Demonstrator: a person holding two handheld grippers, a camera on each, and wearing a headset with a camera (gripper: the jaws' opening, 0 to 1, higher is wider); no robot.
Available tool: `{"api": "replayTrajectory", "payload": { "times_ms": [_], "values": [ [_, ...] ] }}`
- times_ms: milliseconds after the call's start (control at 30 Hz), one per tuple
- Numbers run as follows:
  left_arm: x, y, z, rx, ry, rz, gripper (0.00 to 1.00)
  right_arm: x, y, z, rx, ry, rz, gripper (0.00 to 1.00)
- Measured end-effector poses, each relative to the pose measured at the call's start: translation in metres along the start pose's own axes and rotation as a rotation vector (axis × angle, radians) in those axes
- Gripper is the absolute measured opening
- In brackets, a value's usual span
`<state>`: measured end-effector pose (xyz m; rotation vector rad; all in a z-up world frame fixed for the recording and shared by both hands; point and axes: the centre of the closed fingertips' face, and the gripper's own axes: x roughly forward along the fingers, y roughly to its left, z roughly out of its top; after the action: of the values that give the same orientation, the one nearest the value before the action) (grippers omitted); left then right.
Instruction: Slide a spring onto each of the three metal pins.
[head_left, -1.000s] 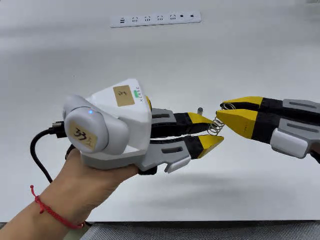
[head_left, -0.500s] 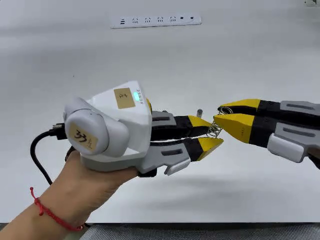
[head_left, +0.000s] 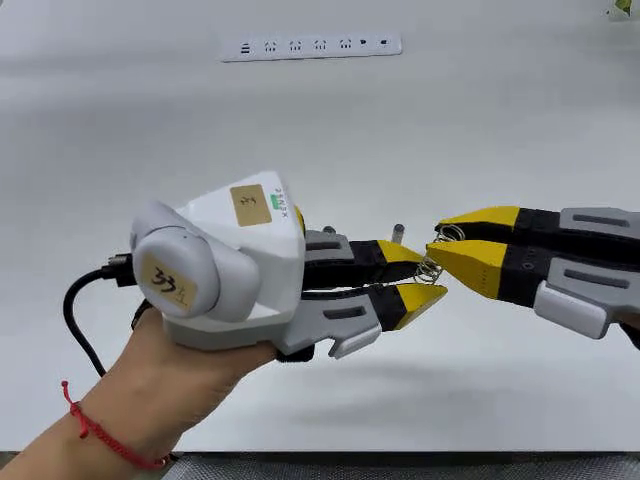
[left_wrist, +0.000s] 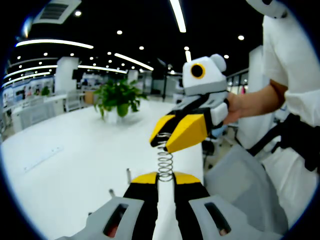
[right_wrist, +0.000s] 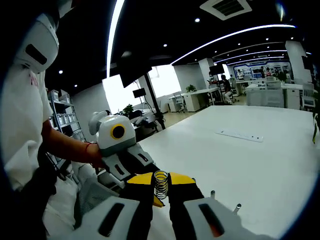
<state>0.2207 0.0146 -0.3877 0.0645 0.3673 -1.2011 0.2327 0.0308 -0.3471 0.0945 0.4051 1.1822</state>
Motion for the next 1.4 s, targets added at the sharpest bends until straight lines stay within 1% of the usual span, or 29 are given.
{"api": "replayTrajectory", "payload": {
  "times_ms": [400, 700, 867, 933, 1000, 1033, 1067, 1100, 1167, 1233, 1267, 1333, 1367, 1400],
  "values": [
    [0.001, -0.003, 0.001, -0.004, -0.009, -0.006, 0.10, -0.001, 0.003, 0.000, -0.011, 0.007, -0.002, 0.12],
    [0.000, -0.003, 0.001, -0.002, -0.013, -0.008, 0.10, 0.000, 0.008, -0.001, -0.020, 0.024, 0.016, 0.16],
    [-0.001, -0.003, 0.002, -0.001, -0.019, -0.007, 0.10, -0.001, 0.010, -0.002, -0.025, 0.046, 0.040, 0.23],
    [-0.002, -0.003, 0.002, -0.001, -0.021, -0.007, 0.10, -0.005, 0.008, -0.001, -0.025, 0.047, 0.053, 0.24],
    [-0.002, -0.003, 0.001, 0.001, -0.021, -0.006, 0.10, -0.008, 0.005, 0.003, -0.018, 0.050, 0.057, 0.29],
    [-0.003, -0.003, 0.001, 0.001, -0.021, -0.005, 0.10, -0.010, 0.007, 0.004, -0.036, 0.067, 0.083, 0.32],
    [-0.003, -0.003, 0.001, 0.000, -0.022, -0.005, 0.10, -0.011, 0.006, 0.007, -0.047, 0.072, 0.080, 0.33],
    [-0.004, -0.004, 0.001, 0.000, -0.024, -0.004, 0.10, -0.012, 0.005, 0.008, -0.075, 0.097, 0.088, 0.34],
    [-0.004, -0.004, 0.001, 0.002, -0.025, -0.005, 0.10, -0.015, 0.005, 0.009, -0.105, 0.145, 0.115, 0.38],
    [-0.005, -0.004, 0.001, 0.004, -0.027, -0.005, 0.10, -0.017, 0.003, 0.010, -0.155, 0.180, 0.130, 0.40],
    [-0.005, -0.004, 0.002, 0.006, -0.028, -0.005, 0.10, -0.018, 0.004, 0.010, -0.178, 0.215, 0.152, 0.42],
    [-0.005, -0.004, 0.002, 0.008, -0.031, -0.005, 0.10, -0.019, 0.007, 0.011, -0.213, 0.253, 0.187, 0.45],
    [-0.005, -0.004, 0.002, 0.009, -0.032, -0.004, 0.10, -0.019, 0.008, 0.011, -0.239, 0.284, 0.210, 0.45],
    [-0.005, -0.004, 0.002, 0.010, -0.033, -0.005, 0.10, -0.019, 0.008, 0.010, -0.252, 0.309, 0.223, 0.46]
  ]
}}
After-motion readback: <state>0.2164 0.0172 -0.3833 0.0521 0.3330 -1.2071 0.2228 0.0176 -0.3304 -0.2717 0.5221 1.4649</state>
